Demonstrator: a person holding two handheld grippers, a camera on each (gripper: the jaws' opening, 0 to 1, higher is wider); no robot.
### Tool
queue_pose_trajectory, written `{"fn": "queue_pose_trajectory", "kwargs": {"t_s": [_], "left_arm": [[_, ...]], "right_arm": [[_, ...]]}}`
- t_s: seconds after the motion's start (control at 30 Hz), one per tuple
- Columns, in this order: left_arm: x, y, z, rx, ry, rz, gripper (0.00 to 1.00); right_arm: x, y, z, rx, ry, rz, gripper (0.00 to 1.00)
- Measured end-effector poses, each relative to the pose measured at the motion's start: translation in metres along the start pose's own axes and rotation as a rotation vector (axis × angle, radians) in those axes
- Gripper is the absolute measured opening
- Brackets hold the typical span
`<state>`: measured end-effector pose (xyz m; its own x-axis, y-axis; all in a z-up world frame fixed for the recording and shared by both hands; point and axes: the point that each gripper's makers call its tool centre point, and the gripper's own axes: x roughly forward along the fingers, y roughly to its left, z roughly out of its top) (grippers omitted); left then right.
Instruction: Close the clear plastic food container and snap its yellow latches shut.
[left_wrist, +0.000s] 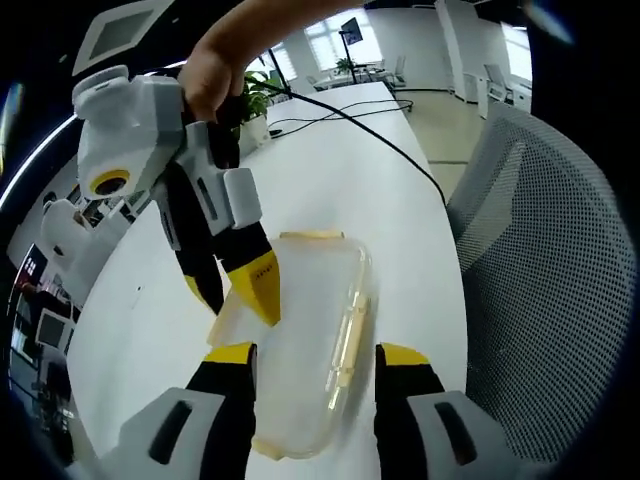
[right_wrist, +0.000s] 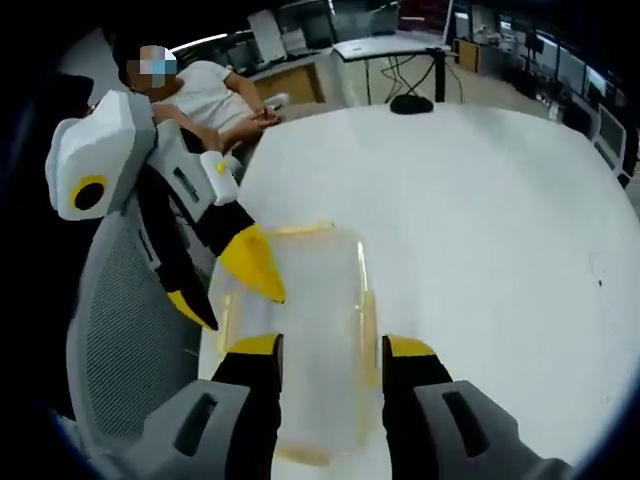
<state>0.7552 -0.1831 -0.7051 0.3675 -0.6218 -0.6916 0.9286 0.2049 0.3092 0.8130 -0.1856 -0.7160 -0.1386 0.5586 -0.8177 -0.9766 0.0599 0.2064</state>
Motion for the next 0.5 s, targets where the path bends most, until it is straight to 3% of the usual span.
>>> {"fn": "queue_pose_trajectory", "kwargs": {"t_s": [0.5], "left_arm": [[-0.023, 0.025, -0.023, -0.113, 0.019, 0.041, 0.45]], "right_arm": [[-0.02, -0.001, -0.004, -0.001, -0.098, -0.125, 0.42]]}}
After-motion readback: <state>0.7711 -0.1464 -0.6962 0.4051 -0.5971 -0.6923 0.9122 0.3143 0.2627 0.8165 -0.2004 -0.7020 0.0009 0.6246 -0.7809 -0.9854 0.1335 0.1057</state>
